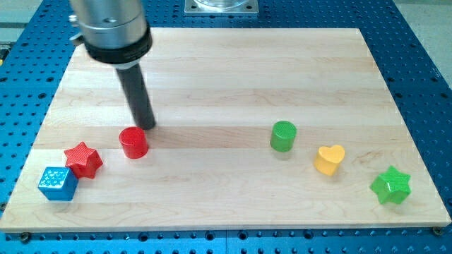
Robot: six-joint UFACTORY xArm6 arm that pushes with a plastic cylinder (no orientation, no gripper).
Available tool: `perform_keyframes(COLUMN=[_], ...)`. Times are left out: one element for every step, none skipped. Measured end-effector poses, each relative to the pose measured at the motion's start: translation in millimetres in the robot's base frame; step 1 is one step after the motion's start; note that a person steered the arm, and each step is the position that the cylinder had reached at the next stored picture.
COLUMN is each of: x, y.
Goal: Push the yellow heart and the green circle into the red blocks
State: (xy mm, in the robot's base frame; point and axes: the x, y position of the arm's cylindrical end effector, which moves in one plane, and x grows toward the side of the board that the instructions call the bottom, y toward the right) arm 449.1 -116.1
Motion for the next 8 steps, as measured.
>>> perform_keyframes(x=[55.7,66.4,17.7,-38.3,-27.3,16.5,44.2,46.0], y=[-27.3,-35.8,22.7,114.8,222.1,227.9,159.2,182.1])
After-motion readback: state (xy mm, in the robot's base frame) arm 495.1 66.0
